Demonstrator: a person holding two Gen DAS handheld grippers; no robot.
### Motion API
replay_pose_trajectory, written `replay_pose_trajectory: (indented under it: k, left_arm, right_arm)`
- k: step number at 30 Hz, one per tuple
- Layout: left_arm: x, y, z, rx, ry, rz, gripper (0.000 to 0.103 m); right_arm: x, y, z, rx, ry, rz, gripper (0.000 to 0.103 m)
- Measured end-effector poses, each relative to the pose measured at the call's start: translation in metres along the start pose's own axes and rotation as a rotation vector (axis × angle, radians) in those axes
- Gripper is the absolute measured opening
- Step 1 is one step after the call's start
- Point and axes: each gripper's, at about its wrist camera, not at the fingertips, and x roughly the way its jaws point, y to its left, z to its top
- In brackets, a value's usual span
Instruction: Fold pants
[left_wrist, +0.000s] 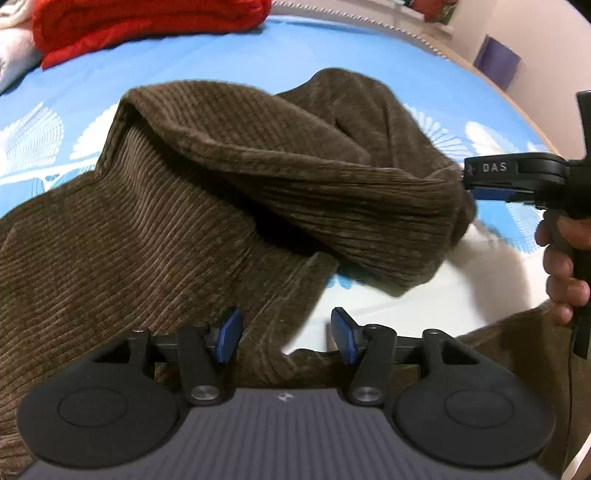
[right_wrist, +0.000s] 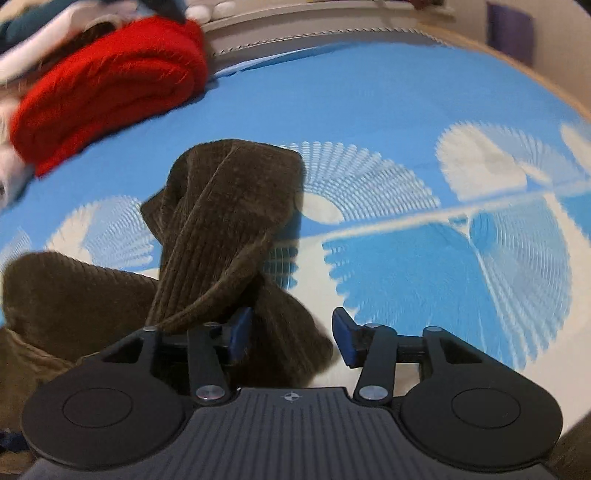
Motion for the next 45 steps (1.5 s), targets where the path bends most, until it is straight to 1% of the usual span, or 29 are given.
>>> replay_pose_trajectory:
  k: [3,5,6,7,10,11,12,13,15,16,17,19,20,22,23,24,25,26,27,28,30,31,33,36,38,40,42,44,45]
  left_arm:
    - [0.0,0.005,0.007,-0.031,0.025,-0.008,0.059]
    - [0.002,0.005,0.01,-0.036,0.046,-0.007,0.059]
    - [0.004,0.005,0.01,-0.033,0.05,-0.004,0.059]
    - [0.005,0.005,0.011,-0.029,0.051,0.0,0.059]
    - [0.009,0.0,0.011,0.0,0.049,0.011,0.058]
    - [0.009,-0.002,0.01,0.018,0.046,0.023,0.052]
    - [0.01,-0.004,0.01,0.033,0.041,0.039,0.035]
    - [0.01,-0.004,0.01,0.049,0.036,0.063,0.028]
    - [0.007,0.0,0.012,0.036,0.033,0.071,0.013]
    - [0.005,0.005,0.013,0.011,0.029,0.07,0.012]
    - [0.001,0.009,0.014,-0.008,0.024,0.077,0.012]
    - [-0.008,0.015,0.015,-0.02,0.015,0.101,0.011]
    - [-0.011,0.018,0.015,-0.019,0.015,0.104,0.011]
    - [-0.013,0.021,0.011,0.002,0.037,0.105,0.011]
    - [-0.012,0.022,0.009,0.016,0.049,0.11,0.011]
    - [-0.01,0.021,0.007,0.03,0.059,0.114,0.011]
    - [-0.008,0.021,0.005,0.052,0.073,0.119,0.011]
    - [-0.007,0.02,0.003,0.069,0.079,0.12,0.011]
    - [-0.008,0.019,0.001,0.084,0.082,0.121,0.013]
    - [-0.009,0.016,0.001,0.099,0.083,0.126,0.014]
    - [-0.011,0.011,0.002,0.119,0.074,0.126,0.019]
    - [-0.013,0.009,0.003,0.123,0.058,0.124,0.023]
    - [-0.014,0.003,0.004,0.122,0.024,0.103,0.048]
    - [-0.013,-0.004,0.006,0.136,0.005,0.058,0.066]
    - [-0.013,-0.013,0.005,0.174,-0.01,0.058,0.072]
    - [-0.015,-0.021,0.003,0.22,-0.04,0.06,0.075]
    - [-0.018,-0.026,0.0,0.253,-0.062,0.07,0.076]
    - [-0.016,-0.031,0.0,0.273,-0.079,0.096,0.076]
    - [-0.01,-0.035,-0.001,0.285,-0.093,0.111,0.076]
  right_arm:
    - [0.006,0.013,0.001,-0.11,-0.002,-0.016,0.05]
    - [0.01,0.017,-0.002,-0.167,0.006,-0.004,0.046]
    - [0.011,0.018,-0.003,-0.182,0.009,-0.002,0.039]
    - [0.01,0.02,-0.005,-0.201,0.001,-0.012,0.022]
    - [-0.001,0.027,-0.004,-0.259,-0.031,0.008,0.015]
    - [-0.009,0.029,-0.001,-0.271,-0.046,0.034,0.014]
    - [-0.019,0.029,0.003,-0.27,-0.064,0.071,0.014]
    - [-0.029,0.028,0.007,-0.245,-0.082,0.115,0.013]
    - [-0.05,0.02,0.017,-0.151,-0.14,0.172,0.011]
    - [-0.063,0.009,0.022,-0.046,-0.194,0.167,0.011]
    - [-0.075,-0.005,0.025,0.09,-0.256,0.14,0.011]
    - [-0.096,-0.037,0.019,0.407,-0.345,0.01,0.011]
    - [-0.103,-0.054,0.01,0.575,-0.33,-0.07,0.011]
    - [-0.101,-0.073,-0.008,0.719,-0.233,-0.164,0.011]
    - [-0.091,-0.08,-0.019,0.758,-0.135,-0.192,0.011]
    - [-0.081,-0.085,-0.026,0.779,-0.044,-0.191,0.012]
    - [-0.064,-0.09,-0.035,0.817,0.069,-0.139,0.012]
    - [-0.054,-0.094,-0.041,0.855,0.122,-0.077,0.014]
    - [-0.047,-0.097,-0.045,0.876,0.144,-0.021,0.015]
    - [-0.044,-0.099,-0.043,0.857,0.153,0.003,0.016]
    - [-0.043,-0.103,-0.033,0.79,0.132,0.034,0.023]
    - [-0.042,-0.108,-0.028,0.779,0.111,0.037,0.033]
    - [-0.036,-0.123,-0.022,0.784,0.081,0.035,0.043]
    - [-0.018,-0.142,-0.027,0.831,0.085,0.004,0.045]
    - [-0.008,-0.147,-0.028,0.876,0.077,0.02,0.046]
    - [-0.005,-0.147,-0.022,0.895,0.051,0.031,0.057]
    - [-0.003,-0.147,-0.017,0.908,0.028,0.046,0.061]
    - [0.001,-0.144,-0.019,0.931,0.028,0.062,0.061]
    - [0.004,-0.144,-0.02,0.945,0.023,0.065,0.055]
